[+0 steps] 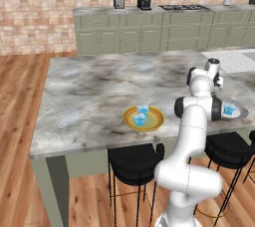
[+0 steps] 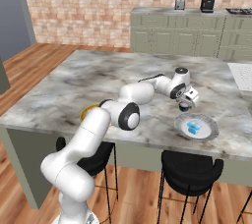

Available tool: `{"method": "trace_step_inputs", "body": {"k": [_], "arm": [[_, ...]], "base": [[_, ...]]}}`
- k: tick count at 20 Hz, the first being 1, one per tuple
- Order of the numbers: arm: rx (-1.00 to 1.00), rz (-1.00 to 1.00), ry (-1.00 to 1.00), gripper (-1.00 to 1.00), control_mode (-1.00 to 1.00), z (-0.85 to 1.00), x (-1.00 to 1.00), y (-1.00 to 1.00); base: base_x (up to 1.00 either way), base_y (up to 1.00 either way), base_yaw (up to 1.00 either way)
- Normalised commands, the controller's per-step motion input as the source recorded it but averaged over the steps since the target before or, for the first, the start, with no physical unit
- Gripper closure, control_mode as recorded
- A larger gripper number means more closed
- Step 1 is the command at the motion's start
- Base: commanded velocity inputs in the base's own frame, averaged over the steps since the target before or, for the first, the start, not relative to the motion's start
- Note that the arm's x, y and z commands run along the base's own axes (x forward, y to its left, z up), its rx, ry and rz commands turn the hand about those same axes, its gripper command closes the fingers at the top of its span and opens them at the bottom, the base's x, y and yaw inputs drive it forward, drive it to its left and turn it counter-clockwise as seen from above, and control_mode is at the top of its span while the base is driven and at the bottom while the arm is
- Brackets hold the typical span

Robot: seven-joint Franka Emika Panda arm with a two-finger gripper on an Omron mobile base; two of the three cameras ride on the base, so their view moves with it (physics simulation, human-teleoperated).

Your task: Place two yogurt containers on each plate.

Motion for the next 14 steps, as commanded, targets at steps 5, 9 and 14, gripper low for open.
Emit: {"method": "trace_step_inputs", "body": {"k": [5, 9, 14], "arm": [[0.0, 0.0, 0.0, -1.0, -1.0, -0.14, 0.05, 0.0], [0.0, 0.0, 0.0, -1.0, -1.0, -0.1, 0.1, 0.0], [0.0, 0.0, 0.0, -1.0, -1.0, -0.11, 0.16, 0.0]], "base": [[0.0, 0.0, 0.0], [0.0, 0.0, 0.0], [0.0, 0.0, 0.0]]}}
